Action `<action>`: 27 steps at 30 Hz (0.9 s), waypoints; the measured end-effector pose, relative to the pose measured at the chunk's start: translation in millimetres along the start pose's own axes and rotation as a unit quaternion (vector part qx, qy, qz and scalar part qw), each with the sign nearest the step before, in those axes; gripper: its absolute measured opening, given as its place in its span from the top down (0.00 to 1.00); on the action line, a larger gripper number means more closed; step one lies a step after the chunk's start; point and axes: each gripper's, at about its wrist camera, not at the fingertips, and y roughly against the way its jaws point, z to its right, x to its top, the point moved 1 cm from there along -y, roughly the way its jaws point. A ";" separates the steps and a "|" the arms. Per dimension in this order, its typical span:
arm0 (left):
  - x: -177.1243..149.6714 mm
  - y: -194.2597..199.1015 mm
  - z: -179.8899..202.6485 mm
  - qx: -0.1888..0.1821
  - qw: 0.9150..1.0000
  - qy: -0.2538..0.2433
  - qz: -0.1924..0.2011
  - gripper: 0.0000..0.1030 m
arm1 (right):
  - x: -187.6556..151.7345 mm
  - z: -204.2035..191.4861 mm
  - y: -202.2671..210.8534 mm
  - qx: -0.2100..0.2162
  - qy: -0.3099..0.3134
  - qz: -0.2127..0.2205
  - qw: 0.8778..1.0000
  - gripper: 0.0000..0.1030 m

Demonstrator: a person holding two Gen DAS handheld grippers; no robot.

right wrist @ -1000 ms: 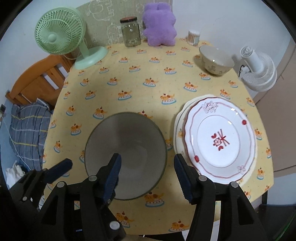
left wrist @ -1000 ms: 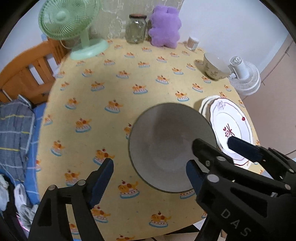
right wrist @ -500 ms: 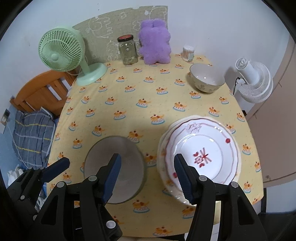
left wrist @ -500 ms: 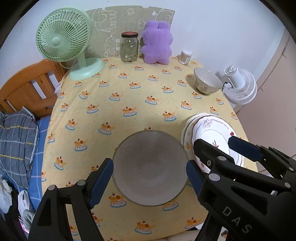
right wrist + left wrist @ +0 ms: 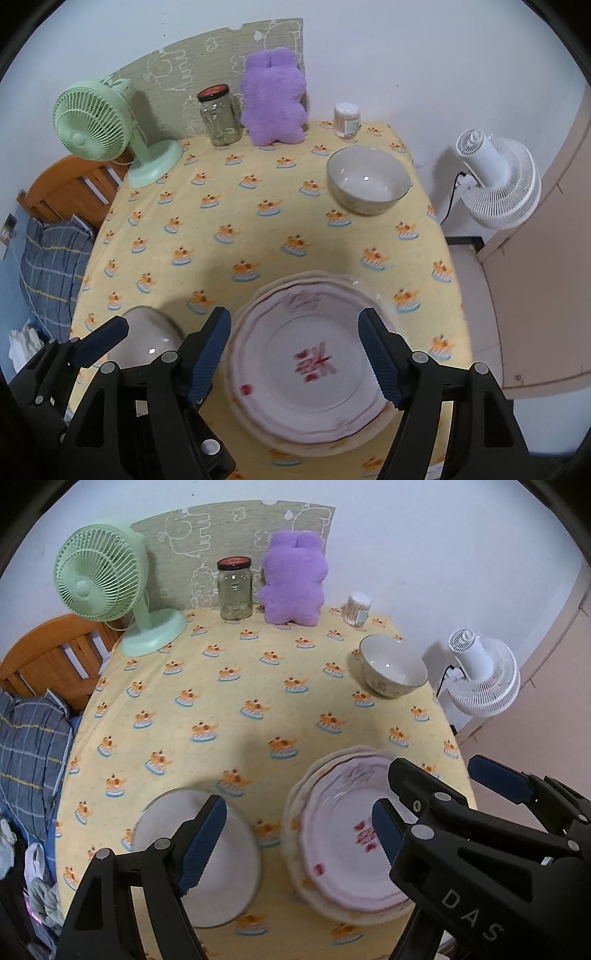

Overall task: Organize plates and bowls
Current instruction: 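Move both grippers to the bowl beside the white fan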

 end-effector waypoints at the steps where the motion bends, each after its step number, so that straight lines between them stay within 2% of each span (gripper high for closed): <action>1: 3.9 -2.8 7.6 0.004 1.000 0.002 0.002 0.20 | 4.3 7.5 -1.6 0.003 0.005 0.002 1.000 0.28; 10: 30.4 -29.2 49.2 0.023 0.999 0.026 0.003 0.20 | 41.1 57.5 -22.6 0.026 0.032 0.001 0.999 0.27; 18: 67.1 -50.9 80.1 0.042 0.999 0.025 0.014 0.21 | 75.6 95.2 -40.2 0.047 0.022 0.018 0.998 0.27; 27: 107.1 -89.9 107.2 0.055 0.998 0.021 0.016 0.21 | 115.7 134.5 -75.9 0.040 0.003 0.026 0.999 0.28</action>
